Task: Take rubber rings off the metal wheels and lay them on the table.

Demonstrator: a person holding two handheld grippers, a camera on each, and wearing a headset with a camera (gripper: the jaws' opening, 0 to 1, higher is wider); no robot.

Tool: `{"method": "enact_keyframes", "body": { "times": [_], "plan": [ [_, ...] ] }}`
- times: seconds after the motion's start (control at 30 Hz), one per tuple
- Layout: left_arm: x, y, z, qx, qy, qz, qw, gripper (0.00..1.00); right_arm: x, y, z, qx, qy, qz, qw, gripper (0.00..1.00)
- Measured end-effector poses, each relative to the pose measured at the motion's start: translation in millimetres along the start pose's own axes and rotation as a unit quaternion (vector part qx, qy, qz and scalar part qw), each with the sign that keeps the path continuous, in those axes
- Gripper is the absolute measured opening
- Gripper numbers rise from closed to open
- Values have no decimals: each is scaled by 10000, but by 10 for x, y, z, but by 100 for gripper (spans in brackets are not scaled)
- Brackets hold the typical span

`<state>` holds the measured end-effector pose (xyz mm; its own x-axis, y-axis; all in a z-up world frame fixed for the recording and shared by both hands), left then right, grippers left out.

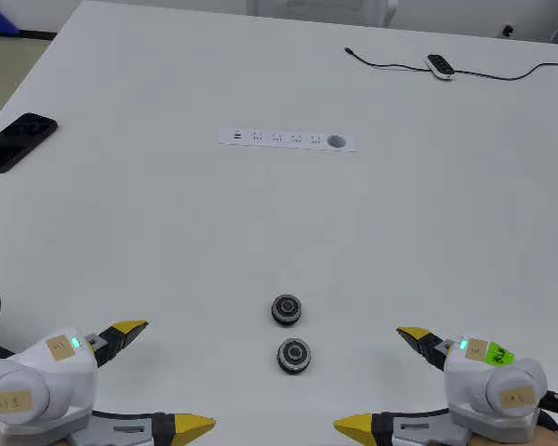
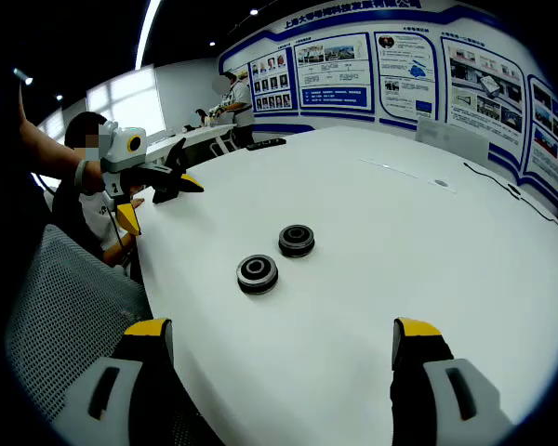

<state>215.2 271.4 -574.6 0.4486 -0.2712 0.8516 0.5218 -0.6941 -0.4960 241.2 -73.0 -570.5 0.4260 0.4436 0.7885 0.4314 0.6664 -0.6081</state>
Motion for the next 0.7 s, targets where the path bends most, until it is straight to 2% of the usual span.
{"method": "enact_keyframes", "body": {
  "times": [0.27,0.7],
  "plan": [
    [-1,-4,-13,9,-27,40,10000,98,-9,22,20,56,43,54,10000,99],
    [-2,36,19,18,-35,108,9999,89,22,87,58,119,143,30,9998,97]
  ]
}}
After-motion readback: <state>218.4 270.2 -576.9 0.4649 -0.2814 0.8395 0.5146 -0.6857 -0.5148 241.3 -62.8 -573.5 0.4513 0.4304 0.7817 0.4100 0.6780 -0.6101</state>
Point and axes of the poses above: the centre of the closed fingertips' face, and the gripper's own axes: y roughly forward along the fingers, z roughly to its left, x roughly out of its top, the point moved 10 cm from there along -y, roughly backward along the fingers, and after that the axes turned 1 degree about z, right-handed, at the moved point
